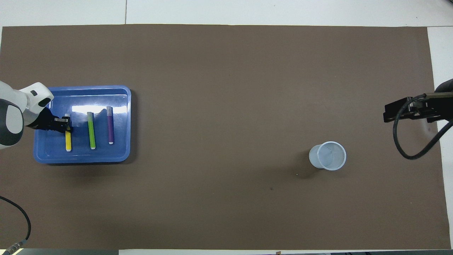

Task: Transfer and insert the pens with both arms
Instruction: 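Reach into the blue tray and grasp the yellow pen with the left gripper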

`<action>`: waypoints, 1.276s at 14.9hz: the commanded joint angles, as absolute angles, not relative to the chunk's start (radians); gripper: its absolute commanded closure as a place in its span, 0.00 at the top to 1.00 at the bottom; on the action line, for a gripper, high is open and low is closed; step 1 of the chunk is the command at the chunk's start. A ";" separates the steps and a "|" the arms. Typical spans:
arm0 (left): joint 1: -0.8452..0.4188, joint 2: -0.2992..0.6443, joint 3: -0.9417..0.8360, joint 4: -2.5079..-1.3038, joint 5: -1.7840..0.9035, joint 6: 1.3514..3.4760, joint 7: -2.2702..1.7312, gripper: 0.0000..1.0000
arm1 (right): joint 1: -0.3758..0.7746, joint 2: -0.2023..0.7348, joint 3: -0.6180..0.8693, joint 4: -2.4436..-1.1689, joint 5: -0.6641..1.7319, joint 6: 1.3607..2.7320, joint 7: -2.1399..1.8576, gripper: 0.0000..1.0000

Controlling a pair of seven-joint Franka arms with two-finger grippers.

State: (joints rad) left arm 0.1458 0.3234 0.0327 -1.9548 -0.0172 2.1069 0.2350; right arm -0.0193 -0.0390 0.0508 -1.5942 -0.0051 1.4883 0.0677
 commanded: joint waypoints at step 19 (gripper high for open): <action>-0.029 0.149 -0.002 -1.595 -0.372 1.542 -0.772 0.00 | 0.008 -0.101 0.043 -1.699 0.339 1.359 0.066 1.00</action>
